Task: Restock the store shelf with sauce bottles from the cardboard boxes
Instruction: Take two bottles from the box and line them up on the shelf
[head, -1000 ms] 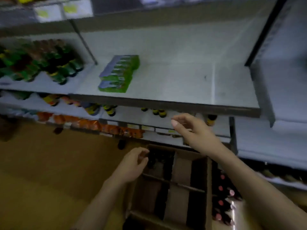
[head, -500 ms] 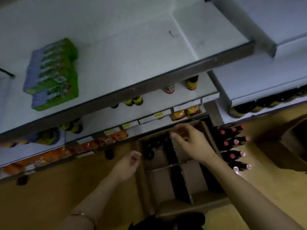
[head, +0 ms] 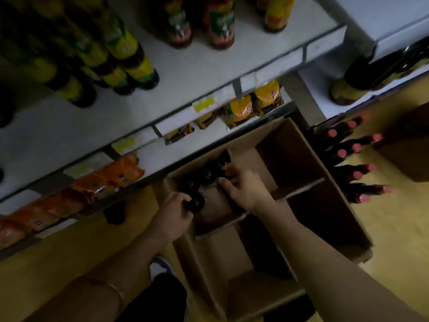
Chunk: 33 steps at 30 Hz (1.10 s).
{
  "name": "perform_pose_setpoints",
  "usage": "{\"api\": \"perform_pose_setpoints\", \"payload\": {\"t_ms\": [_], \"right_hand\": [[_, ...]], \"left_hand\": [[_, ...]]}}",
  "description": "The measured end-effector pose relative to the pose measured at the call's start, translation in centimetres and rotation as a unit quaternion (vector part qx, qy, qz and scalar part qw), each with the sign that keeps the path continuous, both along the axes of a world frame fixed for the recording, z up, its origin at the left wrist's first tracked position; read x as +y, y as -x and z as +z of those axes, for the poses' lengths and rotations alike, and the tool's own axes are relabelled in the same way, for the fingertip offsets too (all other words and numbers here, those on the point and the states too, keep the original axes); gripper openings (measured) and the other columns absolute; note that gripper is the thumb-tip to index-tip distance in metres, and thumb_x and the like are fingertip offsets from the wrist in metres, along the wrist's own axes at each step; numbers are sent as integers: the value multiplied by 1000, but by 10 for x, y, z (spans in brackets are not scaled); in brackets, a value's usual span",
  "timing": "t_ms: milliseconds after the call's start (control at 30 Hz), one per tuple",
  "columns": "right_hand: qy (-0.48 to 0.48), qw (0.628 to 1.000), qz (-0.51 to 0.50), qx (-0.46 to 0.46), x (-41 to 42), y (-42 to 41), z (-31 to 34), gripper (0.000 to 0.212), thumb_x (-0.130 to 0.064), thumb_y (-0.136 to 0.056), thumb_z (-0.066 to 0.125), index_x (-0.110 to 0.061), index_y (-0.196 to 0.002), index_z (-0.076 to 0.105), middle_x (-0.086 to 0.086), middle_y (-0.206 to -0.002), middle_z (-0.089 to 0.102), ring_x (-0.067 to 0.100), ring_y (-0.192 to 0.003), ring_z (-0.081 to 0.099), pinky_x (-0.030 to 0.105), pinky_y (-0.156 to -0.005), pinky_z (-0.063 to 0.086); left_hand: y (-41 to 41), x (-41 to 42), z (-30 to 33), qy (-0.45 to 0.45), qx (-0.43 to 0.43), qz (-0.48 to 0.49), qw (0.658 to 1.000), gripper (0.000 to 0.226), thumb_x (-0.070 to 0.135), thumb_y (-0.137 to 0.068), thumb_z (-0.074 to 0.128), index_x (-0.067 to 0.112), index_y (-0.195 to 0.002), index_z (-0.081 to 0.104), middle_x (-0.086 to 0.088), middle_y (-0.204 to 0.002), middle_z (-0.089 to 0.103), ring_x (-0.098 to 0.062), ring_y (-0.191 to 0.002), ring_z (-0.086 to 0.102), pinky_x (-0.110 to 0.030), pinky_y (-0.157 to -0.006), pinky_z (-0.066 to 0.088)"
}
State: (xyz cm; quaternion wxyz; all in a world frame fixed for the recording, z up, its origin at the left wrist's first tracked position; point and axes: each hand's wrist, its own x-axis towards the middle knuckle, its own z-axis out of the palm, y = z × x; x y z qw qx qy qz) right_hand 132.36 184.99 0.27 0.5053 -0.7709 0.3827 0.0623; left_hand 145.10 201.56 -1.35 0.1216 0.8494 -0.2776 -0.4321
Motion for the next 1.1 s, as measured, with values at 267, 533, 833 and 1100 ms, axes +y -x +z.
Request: {"api": "perform_pose_setpoints", "payload": {"t_ms": [267, 533, 833, 1100], "right_hand": [[29, 999, 26, 33, 54, -33, -150, 45, -23, -97, 48, -13, -140, 40, 8, -138, 39, 28, -118, 50, 34, -92, 43], [-1, 996, -72, -48, 43, -80, -209, 68, -8, -89, 60, -12, -150, 28, 9, -150, 40, 23, -136, 39, 24, -109, 29], [72, 988, -121, -57, 36, -108, -251, 39, -44, -80, 75, -17, -107, 68, 6, -119, 60, 26, -117, 48, 41, -99, 37], [25, 975, -170, -138, 47, -66, -222, 38, -40, -86, 71, -7, -69, 60, 4, -68, 64, 8, -65, 60, 21, -58, 44]], "left_hand": [[7, 13, -136, -55, 123, 251, 959, 56, 3, -96, 51, 6, -148, 29, -14, -148, 39, -32, -135, 38, -33, -109, 34], [22, -5, -209, 114, 54, 406, 905, 41, -3, -86, 63, 10, -124, 53, -9, -124, 55, -20, -115, 52, -15, -91, 40], [20, 1, -228, 169, -5, 239, 956, 22, 7, -79, 76, 11, -98, 66, 15, -101, 41, -8, -111, 51, -6, -90, 35], [20, 1, -208, 121, 56, 330, 935, 25, 22, -84, 73, 1, -94, 64, 1, -93, 63, -18, -92, 63, -9, -68, 42]]}}
